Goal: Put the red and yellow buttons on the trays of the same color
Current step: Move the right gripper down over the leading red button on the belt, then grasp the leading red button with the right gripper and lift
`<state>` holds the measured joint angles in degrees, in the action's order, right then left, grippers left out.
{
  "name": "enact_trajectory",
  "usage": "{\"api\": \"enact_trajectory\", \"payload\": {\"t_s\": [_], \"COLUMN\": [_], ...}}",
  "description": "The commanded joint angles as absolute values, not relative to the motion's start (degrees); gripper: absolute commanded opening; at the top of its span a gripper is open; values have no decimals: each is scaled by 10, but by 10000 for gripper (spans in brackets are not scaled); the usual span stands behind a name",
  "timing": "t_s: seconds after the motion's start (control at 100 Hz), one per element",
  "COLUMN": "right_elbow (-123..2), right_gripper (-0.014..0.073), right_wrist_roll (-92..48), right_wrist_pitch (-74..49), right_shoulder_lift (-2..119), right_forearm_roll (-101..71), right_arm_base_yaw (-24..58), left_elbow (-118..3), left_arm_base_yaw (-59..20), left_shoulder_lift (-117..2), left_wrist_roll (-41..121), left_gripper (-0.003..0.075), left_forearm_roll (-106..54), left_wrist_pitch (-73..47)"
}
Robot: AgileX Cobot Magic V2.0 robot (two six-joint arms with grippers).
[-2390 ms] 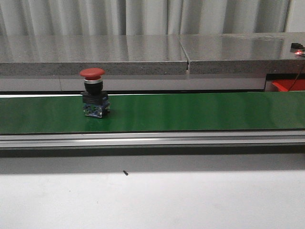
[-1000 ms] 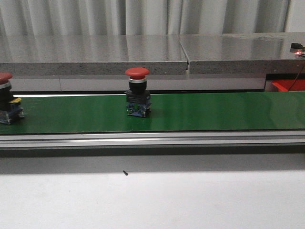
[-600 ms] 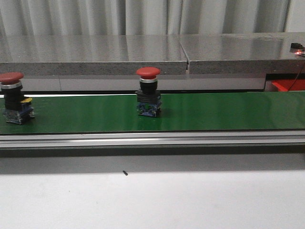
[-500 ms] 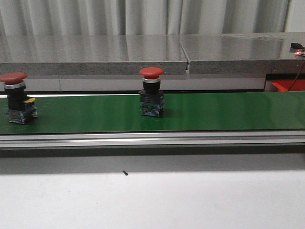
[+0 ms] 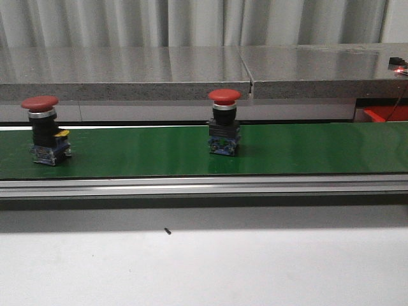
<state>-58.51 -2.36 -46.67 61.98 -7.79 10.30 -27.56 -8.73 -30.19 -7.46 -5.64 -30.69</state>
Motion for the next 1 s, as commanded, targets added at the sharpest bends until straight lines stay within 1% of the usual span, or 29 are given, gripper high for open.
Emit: {"api": "enact_trajectory", "payload": {"t_s": [0.0, 0.02, 0.07, 0.09, 0.1, 0.14, 0.19, 0.21, 0.28, 0.35, 0.54, 0.7, 0.92, 0.99], "right_elbow": [-618, -620, -626, -628, -629, -634, -642, -646, -660, -679, -736, -766, -773, -773], "right_gripper": [168, 202, 351, 389, 426, 531, 626, 645, 614, 601, 600, 600, 597, 566], "right_wrist_roll": [-26, -26, -26, -26, -26, -26, -26, -26, -26, -26, -28, -73, -81, -81], "right_wrist_pitch": [-444, -445, -446, -446, -446, -446, -446, -447, -452, -461, -487, -479, -427, -402], "right_shoulder_lift": [639, 646, 661, 667, 671, 681, 698, 702, 724, 747, 816, 865, 913, 924], "right_forearm_roll": [-85, -85, -85, -85, -85, -85, -85, -85, -85, -89, -95, -95, -96, -96], "right_arm_base_yaw": [128, 133, 145, 149, 151, 159, 167, 170, 179, 187, 208, 214, 214, 214], "left_elbow": [-292, -292, -292, -292, -292, -292, -292, -292, -292, -292, -292, -292, -292, -292], "left_arm_base_yaw": [-91, -91, -91, -91, -91, -91, -91, -91, -91, -91, -91, -91, -91, -91], "left_shoulder_lift": [-302, -302, -302, -302, -302, -302, -302, -302, -302, -302, -302, -302, -302, -302], "left_wrist_roll": [-80, -80, -80, -80, -80, -80, -80, -80, -80, -80, -80, -80, -80, -80], "left_gripper": [-20, -20, -20, -20, -20, -20, -20, -20, -20, -20, -20, -20, -20, -20], "left_forearm_roll": [-59, -59, -59, -59, -59, -59, -59, -59, -59, -59, -59, -59, -59, -59], "left_wrist_pitch": [-263, -263, -263, -263, -263, -263, -263, -263, -263, -263, -263, -263, -263, -263]}}
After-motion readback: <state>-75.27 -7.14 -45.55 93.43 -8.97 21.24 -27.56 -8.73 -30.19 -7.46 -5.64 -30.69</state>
